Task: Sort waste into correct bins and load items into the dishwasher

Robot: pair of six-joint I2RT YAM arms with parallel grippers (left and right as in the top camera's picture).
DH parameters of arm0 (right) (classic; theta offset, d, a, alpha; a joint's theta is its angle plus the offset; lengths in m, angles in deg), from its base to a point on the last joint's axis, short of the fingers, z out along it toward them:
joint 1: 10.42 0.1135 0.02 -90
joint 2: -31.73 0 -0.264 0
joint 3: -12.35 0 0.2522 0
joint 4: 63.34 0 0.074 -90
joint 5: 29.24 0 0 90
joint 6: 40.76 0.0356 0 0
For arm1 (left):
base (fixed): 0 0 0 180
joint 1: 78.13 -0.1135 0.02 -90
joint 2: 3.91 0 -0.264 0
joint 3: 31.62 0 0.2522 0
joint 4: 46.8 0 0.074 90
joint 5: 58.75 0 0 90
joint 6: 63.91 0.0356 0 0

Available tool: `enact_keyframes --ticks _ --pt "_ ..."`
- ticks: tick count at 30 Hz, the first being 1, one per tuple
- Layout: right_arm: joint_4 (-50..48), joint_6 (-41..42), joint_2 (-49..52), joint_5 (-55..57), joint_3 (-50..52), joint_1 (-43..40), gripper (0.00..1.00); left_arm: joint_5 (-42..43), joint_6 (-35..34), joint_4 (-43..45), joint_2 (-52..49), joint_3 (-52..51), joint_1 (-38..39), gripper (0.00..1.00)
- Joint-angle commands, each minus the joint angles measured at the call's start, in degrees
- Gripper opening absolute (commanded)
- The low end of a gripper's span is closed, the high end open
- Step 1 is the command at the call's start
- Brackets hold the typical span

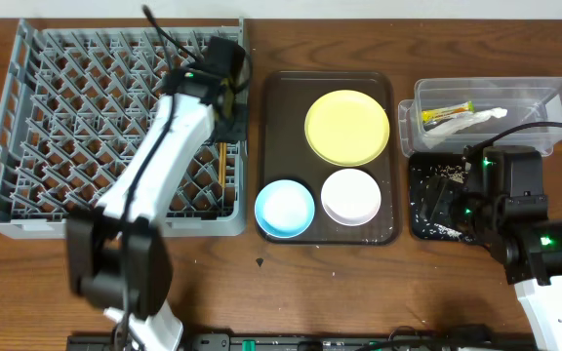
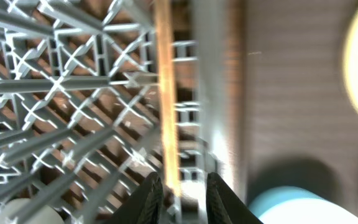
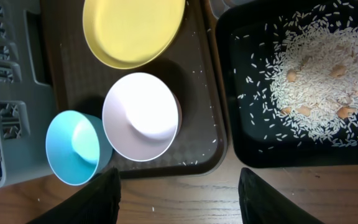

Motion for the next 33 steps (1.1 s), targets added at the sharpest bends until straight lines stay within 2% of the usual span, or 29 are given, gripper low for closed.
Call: enact_keyframes --ticks 1,3,6,12,16,22,27,31,33 --pt "-0.1 0.3 0.0 -0.3 -0.3 -0.4 0.59 12.7 0.1 -1.7 7.5 2.1 2.4 0.26" --pt "-0.1 0.3 0.0 -0.3 -0.3 -0.4 0.59 15.8 0.1 -2.6 8.6 1.9 4.8 0.27" --pt "0.0 0.3 0.0 -0.3 -0.3 -0.4 0.59 16.2 0.1 -3.0 8.3 1.3 9.1 0.33" --pt "0.0 0.3 0.0 -0.3 -0.3 -0.4 0.62 16.1 0.2 2.6 4.3 -3.5 17.1 0.52" --pt "0.1 0.3 0.0 -0.3 -0.3 -0.4 0.63 14.2 0.2 8.8 -0.4 -5.6 18.9 0.55" --pt "0.3 0.3 0.0 -0.3 -0.3 -0.4 0.63 16.8 0.2 11.4 -8.7 -5.7 19.7 0.55" --pt "0.2 0.4 0.0 -0.3 -0.3 -0.4 0.63 18.9 0.2 12.9 -14.3 -5.7 21.1 0.53" --pt "0.3 0.3 0.0 -0.3 -0.3 -0.4 0.63 19.1 0.4 13.1 -17.4 -5.7 22.3 0.39" --pt "0.2 0.3 0.0 -0.3 -0.3 -0.4 0.63 19.1 0.4 13.5 -17.7 -5.7 22.3 0.21"
